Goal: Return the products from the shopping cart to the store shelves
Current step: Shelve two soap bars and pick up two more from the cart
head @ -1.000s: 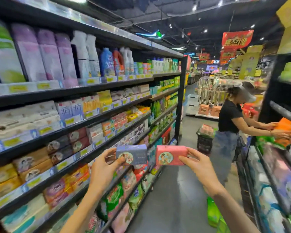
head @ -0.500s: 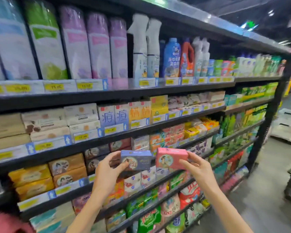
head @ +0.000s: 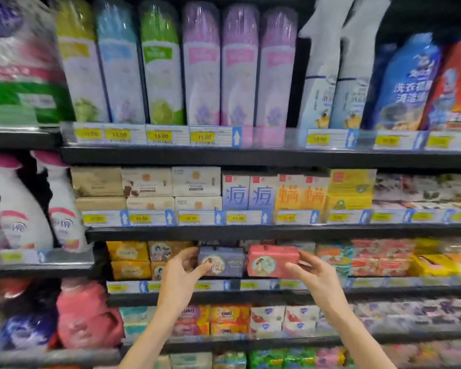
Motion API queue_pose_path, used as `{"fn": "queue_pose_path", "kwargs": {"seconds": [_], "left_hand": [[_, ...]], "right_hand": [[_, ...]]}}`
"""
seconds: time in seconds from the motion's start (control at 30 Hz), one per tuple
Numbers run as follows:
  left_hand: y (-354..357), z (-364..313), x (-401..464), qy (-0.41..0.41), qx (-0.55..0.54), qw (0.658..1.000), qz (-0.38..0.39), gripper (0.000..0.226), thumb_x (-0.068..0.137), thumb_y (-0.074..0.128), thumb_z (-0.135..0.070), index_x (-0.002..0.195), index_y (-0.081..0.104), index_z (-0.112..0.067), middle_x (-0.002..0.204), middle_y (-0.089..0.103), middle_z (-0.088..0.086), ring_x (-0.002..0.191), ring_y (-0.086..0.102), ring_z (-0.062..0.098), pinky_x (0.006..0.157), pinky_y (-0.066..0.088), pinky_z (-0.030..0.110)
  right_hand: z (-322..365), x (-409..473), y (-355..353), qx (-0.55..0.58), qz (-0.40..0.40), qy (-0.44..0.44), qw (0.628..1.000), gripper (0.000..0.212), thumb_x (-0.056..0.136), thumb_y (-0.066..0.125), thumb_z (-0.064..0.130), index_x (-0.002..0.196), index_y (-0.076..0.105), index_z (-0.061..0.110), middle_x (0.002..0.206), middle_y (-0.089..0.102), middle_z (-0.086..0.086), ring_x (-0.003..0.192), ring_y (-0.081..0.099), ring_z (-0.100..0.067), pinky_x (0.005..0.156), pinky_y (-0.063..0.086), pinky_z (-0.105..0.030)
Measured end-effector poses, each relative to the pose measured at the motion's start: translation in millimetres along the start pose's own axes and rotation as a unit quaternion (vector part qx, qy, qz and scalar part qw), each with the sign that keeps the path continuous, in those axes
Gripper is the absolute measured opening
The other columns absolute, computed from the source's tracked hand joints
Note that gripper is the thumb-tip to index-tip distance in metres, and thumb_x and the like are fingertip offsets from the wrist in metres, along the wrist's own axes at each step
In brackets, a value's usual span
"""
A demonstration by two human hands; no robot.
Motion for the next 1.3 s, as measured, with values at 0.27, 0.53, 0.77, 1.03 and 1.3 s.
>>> {"fn": "queue_pose_path", "kwargs": {"seconds": [0.27,0.53,0.77,1.03,1.3], "left_hand": [[18,26,6,-0.015,0.020,0.999,-0.046,0.048,0.075,0.086,-0.024,0.119,0.068,-0.014,0.115,0.068,0.000,0.099,0.068,0.015,0.094,0.057,0.041],[38,30,0,0.042,0.102,0.989,-0.094,0.036,0.088,0.072,-0.034,0.122,0.065,-0.023,0.122,0.060,-0.008,0.108,0.066,0.016,0.096,0.056,0.041],[48,25,-7,0.081,0.186,0.972,-0.121,0.043,0.088,0.073,-0.017,0.128,0.057,-0.023,0.126,0.057,-0.001,0.110,0.059,0.020,0.095,0.055,0.041],[50,20,0,0.169,0.295,0.936,-0.090,0.024,0.090,0.070,-0.014,0.112,0.074,-0.023,0.115,0.062,-0.006,0.113,0.052,0.019,0.098,0.050,0.037],[38,22,5,0.185,0.324,0.921,-0.113,0.022,0.089,0.070,-0.010,0.108,0.076,-0.019,0.109,0.064,-0.003,0.106,0.050,0.019,0.098,0.046,0.037]], "right_hand": [[-16,13,11,0.000,-0.004,0.008,1.000,0.056,0.075,0.083,0.036,0.126,0.063,0.023,0.111,0.069,0.013,0.099,0.064,0.008,0.085,0.050,-0.015],[-23,13,12,-0.017,-0.021,0.015,1.000,0.058,0.078,0.082,0.031,0.131,0.061,0.021,0.107,0.065,0.024,0.095,0.063,0.012,0.075,0.051,-0.010],[-33,12,15,-0.013,-0.019,0.027,0.999,0.063,0.076,0.083,0.036,0.133,0.061,0.023,0.121,0.068,0.015,0.109,0.063,0.001,0.096,0.052,-0.028],[-35,8,18,-0.016,-0.025,0.029,0.999,0.064,0.075,0.083,0.039,0.132,0.062,0.020,0.111,0.073,0.013,0.105,0.068,-0.003,0.098,0.054,-0.040],[-24,4,34,-0.041,-0.041,0.005,0.998,0.046,0.079,0.082,0.034,0.122,0.065,0.029,0.113,0.071,0.010,0.098,0.067,0.004,0.090,0.056,-0.027]]}}
Point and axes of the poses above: each hand's wrist, its own x-axis towards the middle knuckle, its own y-axis out of the palm, z = x × y, the point moved 6 cm from there along x, towards the middle knuckle
